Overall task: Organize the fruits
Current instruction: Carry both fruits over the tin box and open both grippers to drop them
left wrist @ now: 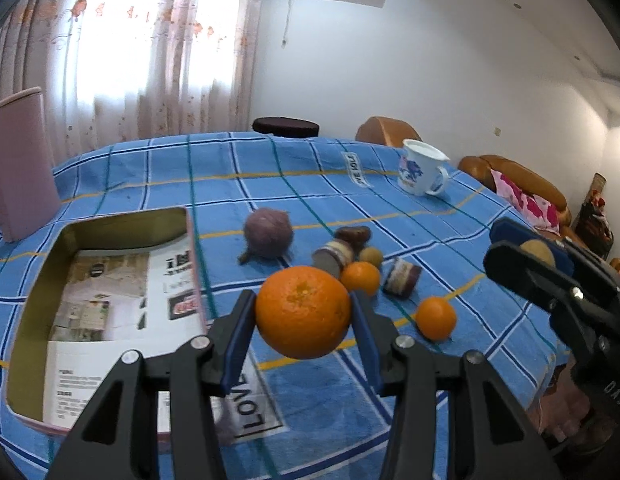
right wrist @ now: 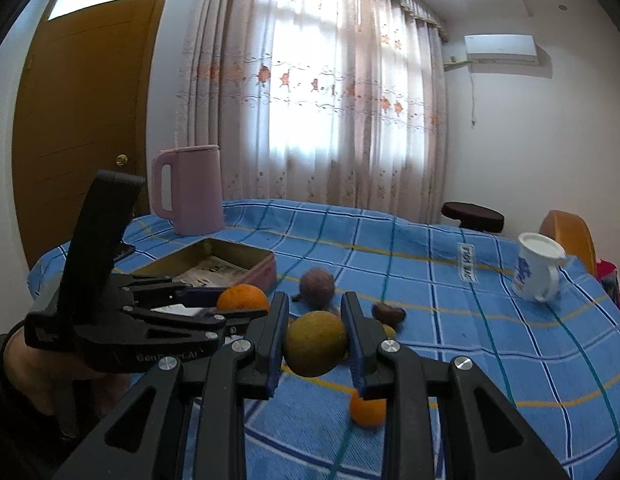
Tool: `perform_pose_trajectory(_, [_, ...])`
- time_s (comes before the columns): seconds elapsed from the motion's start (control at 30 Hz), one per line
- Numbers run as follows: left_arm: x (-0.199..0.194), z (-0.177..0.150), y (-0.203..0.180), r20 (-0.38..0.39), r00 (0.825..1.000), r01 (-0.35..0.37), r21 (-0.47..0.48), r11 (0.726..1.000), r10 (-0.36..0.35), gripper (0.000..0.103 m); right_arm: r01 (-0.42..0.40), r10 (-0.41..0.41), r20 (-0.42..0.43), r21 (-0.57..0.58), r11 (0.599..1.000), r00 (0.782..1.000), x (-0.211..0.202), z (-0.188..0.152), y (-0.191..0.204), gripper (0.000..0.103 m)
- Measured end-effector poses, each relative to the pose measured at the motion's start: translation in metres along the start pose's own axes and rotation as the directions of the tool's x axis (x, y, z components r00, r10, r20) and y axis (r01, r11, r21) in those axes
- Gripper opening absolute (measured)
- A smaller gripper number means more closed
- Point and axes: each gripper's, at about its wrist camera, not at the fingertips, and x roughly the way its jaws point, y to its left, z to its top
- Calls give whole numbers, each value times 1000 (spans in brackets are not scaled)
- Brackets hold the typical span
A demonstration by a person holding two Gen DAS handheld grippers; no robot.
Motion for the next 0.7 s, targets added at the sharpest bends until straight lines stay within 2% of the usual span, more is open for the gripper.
perform_pose_trajectory(0.47, [-14,5,51,29,996,-80,-73,994,83,49,-95,94,-13,-38,995,995,39,31,29,29])
perform_pose_trajectory(0.7, [-17,9,79,28,990,-136,-97,986,139,49,-159,157,-47,-56,986,987,72,46,47,29])
